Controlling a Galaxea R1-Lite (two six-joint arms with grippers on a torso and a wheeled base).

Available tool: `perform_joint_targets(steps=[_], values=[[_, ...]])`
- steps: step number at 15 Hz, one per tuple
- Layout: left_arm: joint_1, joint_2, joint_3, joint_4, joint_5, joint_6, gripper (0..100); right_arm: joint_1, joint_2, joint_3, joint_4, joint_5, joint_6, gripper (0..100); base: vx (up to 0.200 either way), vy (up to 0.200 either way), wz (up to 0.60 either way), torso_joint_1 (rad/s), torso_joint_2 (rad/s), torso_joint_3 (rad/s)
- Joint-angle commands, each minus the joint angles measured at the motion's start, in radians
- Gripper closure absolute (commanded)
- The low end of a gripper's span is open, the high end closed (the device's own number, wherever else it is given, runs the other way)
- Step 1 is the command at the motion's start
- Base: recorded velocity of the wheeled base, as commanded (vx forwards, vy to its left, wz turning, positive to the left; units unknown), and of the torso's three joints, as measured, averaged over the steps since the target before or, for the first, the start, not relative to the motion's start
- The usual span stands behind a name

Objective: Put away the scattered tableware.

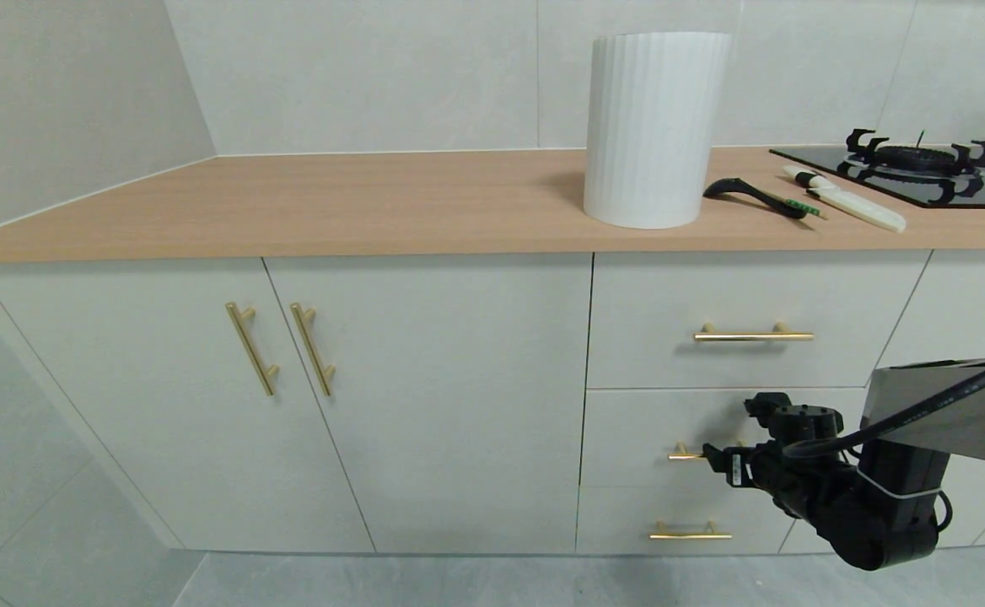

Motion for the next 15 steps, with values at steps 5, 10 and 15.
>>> perform_joint_targets(steps=[5,10,15], values=[[0.000,0.002,0.000,0.000,0.000,0.000,0,0.001,0.010,0.012,0.008,0.001,-0.003,0,0.000,0.000,0.00,0.000,0.00,0.000],[0.000,0.000,0.000,0.000,0.000,0.000,0,0.004,0.004,0.031,0.008,0.005,-0.004,0,0.000,0.000,0.00,0.000,0.00,0.000],[0.000,0.002,0.000,0.000,0.000,0.000,0,0.012,-0.195,0.149,0.060,0.019,-0.070,0,0.000,0.000,0.00,0.000,0.00,0.000]])
